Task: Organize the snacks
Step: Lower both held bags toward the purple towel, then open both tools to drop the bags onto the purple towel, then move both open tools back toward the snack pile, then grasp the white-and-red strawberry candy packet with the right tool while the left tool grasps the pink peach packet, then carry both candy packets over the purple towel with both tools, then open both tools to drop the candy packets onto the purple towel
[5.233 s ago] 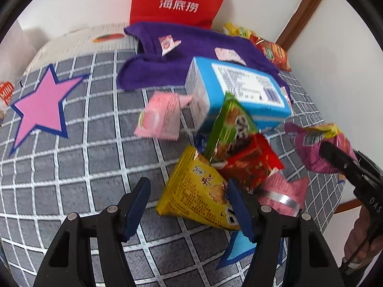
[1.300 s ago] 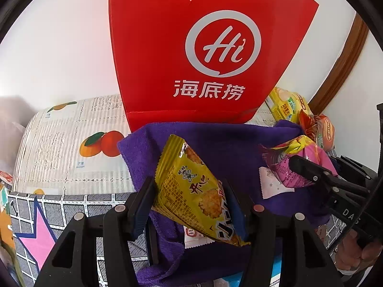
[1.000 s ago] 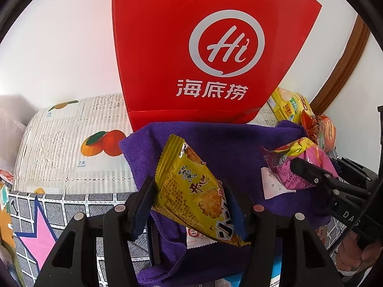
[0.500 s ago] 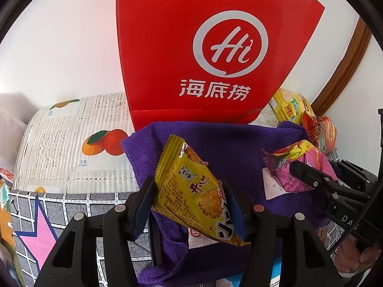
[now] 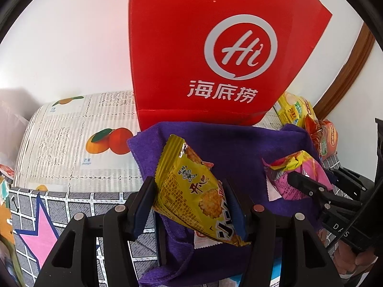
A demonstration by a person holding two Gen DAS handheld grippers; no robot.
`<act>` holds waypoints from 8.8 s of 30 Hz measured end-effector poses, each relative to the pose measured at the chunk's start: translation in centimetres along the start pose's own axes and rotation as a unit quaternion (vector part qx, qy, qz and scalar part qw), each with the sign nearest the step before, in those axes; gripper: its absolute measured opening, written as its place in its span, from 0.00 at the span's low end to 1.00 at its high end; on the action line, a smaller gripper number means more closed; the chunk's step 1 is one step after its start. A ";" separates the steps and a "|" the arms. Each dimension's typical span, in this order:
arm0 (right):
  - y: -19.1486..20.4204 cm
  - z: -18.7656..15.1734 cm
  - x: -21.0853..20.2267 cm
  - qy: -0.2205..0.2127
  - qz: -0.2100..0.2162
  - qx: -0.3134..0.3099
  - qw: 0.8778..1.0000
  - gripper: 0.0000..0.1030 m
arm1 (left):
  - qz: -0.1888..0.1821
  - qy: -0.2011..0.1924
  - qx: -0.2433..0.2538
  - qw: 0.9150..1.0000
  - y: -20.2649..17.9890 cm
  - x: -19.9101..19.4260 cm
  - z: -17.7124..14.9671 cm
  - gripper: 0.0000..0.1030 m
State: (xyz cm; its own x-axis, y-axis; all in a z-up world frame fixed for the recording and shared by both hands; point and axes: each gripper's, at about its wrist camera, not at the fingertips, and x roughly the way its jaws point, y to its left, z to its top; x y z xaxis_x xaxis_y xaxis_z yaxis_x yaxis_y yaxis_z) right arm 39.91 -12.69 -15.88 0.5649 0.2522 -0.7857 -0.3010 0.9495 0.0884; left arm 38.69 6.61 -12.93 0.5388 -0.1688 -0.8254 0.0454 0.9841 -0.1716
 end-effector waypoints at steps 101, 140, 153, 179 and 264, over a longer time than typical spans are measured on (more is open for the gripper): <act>-6.5 -16.9 -3.8 0.030 -0.027 0.088 0.995 0.61 | 0.012 0.020 -0.004 1.000 1.3 -8.1 -9.9 0.73; -4.7 -20.2 -13.2 -0.006 -0.050 0.118 0.992 0.33 | 0.036 0.040 0.070 0.996 0.4 -5.4 -15.3 0.40; -1.1 -16.9 -19.2 -0.057 -0.044 0.090 0.993 0.33 | 0.008 -0.027 0.029 0.999 0.1 -14.0 -14.5 0.40; 1.9 -8.0 -22.9 -0.127 -0.014 0.044 0.991 0.33 | 0.001 -0.083 0.005 0.997 -0.5 -18.2 -9.5 0.40; -4.6 -2.8 2.3 0.104 -0.021 -0.007 0.994 0.36 | -0.114 0.031 0.037 0.992 -4.9 -0.2 -2.8 0.40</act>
State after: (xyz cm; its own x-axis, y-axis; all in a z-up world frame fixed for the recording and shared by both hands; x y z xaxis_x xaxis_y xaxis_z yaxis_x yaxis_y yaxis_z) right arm 40.46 -16.98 -19.76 0.4069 0.1665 -0.8982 -0.2911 0.9556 0.0453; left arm 35.96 1.71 -13.41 0.4541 -0.3886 -0.8017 0.2226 0.9208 -0.3202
